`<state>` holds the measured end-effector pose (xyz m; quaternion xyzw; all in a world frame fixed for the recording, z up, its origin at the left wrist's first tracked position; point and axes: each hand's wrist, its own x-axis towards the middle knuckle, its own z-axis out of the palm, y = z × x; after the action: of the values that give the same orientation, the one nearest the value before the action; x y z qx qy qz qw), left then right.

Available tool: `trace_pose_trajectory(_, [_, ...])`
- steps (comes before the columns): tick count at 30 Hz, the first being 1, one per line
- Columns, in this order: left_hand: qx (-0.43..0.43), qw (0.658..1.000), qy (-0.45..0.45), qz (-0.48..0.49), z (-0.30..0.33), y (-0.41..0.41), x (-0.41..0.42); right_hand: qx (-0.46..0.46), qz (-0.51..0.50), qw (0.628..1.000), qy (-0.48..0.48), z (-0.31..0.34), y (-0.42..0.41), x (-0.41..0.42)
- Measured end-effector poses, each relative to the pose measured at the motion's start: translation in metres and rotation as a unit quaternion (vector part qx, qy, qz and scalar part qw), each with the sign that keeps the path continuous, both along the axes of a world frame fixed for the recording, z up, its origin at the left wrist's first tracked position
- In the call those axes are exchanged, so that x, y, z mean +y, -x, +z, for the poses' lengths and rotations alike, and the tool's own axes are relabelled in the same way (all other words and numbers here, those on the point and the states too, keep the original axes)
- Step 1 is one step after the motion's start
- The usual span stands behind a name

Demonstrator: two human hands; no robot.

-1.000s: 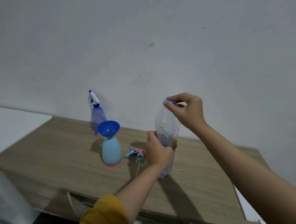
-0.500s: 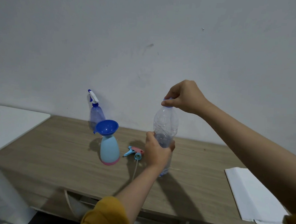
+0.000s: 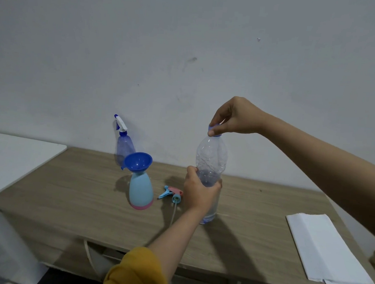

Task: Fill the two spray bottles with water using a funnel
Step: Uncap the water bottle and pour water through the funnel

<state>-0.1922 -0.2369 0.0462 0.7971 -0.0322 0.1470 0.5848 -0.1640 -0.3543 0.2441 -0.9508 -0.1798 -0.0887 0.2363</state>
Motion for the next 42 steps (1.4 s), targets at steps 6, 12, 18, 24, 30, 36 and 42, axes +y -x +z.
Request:
trace_pose_trajectory(6, [-0.002,1.000,-0.001,-0.010,-0.002,-0.003,0.000,-0.031,-0.041,0.999,0.015,-0.005,-0.002,0.007])
trace_pose_trajectory(12, [-0.010,1.000,0.010,-0.002,-0.004,-0.004,-0.001,0.017,0.010,1.000,-0.017,-0.002,-0.004,-0.003])
trace_pose_trajectory(18, [-0.007,1.000,0.009,-0.003,-0.006,-0.005,0.000,0.069,0.061,0.993,-0.068,-0.002,-0.011,-0.013])
trace_pose_trajectory(24, [-0.003,1.000,0.005,-0.009,-0.006,-0.006,0.001,0.117,0.085,0.984,-0.107,0.001,-0.007,-0.016])
trace_pose_trajectory(30, [-0.008,1.000,-0.004,-0.006,-0.007,-0.007,0.000,0.020,-0.022,0.999,0.028,0.002,-0.005,-0.005])
trace_pose_trajectory(36, [-0.014,1.000,-0.009,0.007,-0.009,-0.008,-0.002,0.002,0.014,1.000,-0.003,0.008,-0.002,-0.002])
trace_pose_trajectory(42, [-0.016,1.000,-0.005,-0.007,-0.013,-0.009,0.000,-0.008,0.016,0.979,-0.203,-0.012,0.031,-0.018])
